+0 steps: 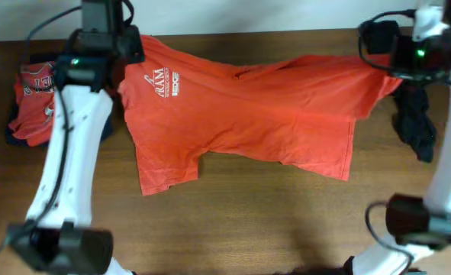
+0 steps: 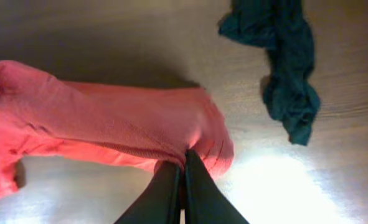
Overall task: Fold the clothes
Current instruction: 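Stretch the T-shirt between both grippers, pulling right gripper rightward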
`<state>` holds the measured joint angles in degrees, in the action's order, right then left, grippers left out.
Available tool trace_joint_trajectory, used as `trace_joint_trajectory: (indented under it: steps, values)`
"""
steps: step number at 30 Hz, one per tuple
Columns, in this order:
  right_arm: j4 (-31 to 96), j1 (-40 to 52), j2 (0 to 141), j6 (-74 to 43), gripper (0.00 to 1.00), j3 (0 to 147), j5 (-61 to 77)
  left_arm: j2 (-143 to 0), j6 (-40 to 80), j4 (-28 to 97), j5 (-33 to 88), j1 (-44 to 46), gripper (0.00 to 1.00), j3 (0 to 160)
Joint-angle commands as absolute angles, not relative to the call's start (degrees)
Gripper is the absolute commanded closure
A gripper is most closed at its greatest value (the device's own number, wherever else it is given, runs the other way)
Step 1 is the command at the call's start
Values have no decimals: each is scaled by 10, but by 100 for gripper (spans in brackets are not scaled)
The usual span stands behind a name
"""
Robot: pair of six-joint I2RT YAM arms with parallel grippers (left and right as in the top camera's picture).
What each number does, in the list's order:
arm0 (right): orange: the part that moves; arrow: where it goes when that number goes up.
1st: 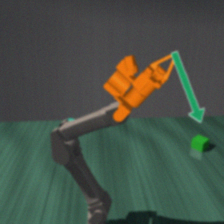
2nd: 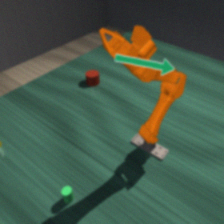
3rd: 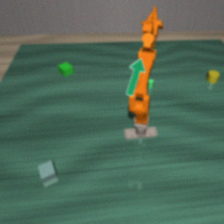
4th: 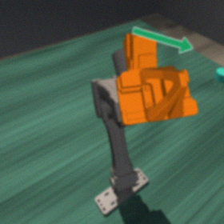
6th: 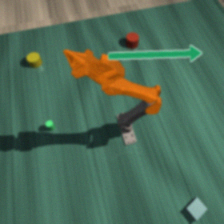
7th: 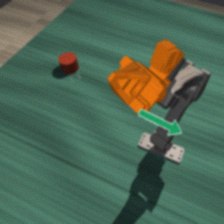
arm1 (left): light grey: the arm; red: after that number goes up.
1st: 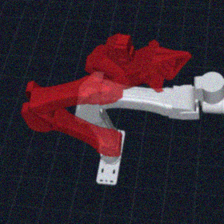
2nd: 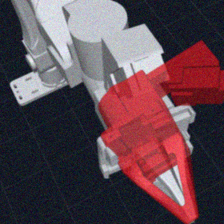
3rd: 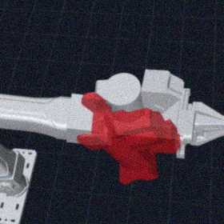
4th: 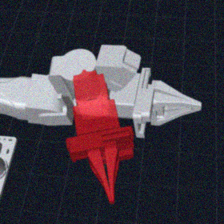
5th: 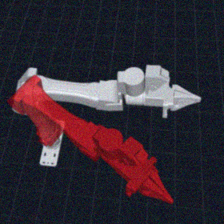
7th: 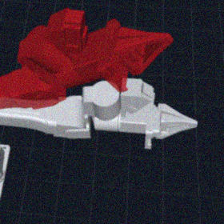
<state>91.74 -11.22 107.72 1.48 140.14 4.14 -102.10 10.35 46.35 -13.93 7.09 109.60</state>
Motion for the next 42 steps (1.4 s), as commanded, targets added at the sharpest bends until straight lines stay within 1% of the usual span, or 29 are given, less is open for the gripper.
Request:
trace_joint_trajectory:
  steps: [1, 8, 12, 19, 24, 28, 35, 42]
  values:
    - [938, -117, 980, 10, 96, 1439, 38, -917, 108, 477, -144, 74, 99, 1104]
    - [973, -117, 882, 10, 96, 1440, 10, -816, 107, 529, -143, 85, 99, 1104]
    - [973, -117, 830, 10, 96, 1438, 8, -767, 107, 561, -143, 85, 99, 1104]
    - [973, -117, 760, 5, 96, 1438, 8, -714, 107, 601, -140, 85, 99, 1104]
    - [973, -117, 722, 3, 96, 1438, 8, -683, 107, 608, -109, 85, 99, 1104]
    - [973, -117, 717, 3, 96, 1438, 8, -660, 112, 609, -86, 85, 99, 1104]
    - [973, -117, 725, 3, 96, 1421, 8, -643, 129, 646, -88, 85, 99, 1104]
    - [973, -117, 758, 3, 96, 1370, 8, -709, 129, 667, -90, 85, 99, 1096]
